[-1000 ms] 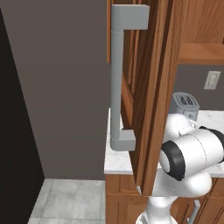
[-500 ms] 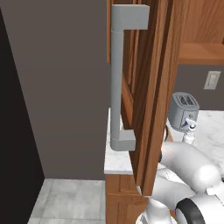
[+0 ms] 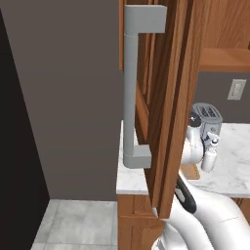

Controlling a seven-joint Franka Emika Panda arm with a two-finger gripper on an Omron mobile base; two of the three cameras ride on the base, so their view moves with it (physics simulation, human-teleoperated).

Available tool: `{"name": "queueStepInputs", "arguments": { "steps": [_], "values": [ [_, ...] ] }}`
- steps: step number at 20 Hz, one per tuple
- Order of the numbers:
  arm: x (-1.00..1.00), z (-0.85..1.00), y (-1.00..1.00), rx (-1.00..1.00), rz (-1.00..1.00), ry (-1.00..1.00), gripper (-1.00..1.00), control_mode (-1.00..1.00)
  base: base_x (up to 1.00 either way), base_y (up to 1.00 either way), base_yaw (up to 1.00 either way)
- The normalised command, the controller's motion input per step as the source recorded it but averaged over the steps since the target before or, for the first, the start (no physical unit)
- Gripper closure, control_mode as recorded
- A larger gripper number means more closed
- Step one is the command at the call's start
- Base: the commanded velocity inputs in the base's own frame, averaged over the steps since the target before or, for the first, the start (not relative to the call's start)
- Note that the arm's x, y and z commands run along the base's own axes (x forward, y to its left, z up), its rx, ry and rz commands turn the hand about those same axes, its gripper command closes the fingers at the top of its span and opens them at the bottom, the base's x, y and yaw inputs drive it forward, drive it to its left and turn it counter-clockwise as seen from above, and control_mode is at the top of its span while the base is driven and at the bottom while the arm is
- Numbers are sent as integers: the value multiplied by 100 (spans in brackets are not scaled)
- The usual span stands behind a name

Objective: Grab the spray bottle from the cabinet, then place it next to the cutting board for sanitizing. Then grab the dish brush from the countertop next to the sink and place it next to the cutting board.

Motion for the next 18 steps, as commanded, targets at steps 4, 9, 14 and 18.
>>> {"name": "queueStepInputs", "arguments": {
  "steps": [4, 9, 14, 18],
  "values": [
    [-85, 99, -17, 0, -2, 1, -100, -100, 0, 0, 0],
    [-86, 100, -17, 0, 0, 0, -100, -100, 0, 0, 0],
    [-98, 88, -11, 0, 0, -8, -100, -100, 0, 0, 0],
    [-100, 61, -14, 0, 0, -22, -100, -100, 0, 0, 0]
  ]
}}
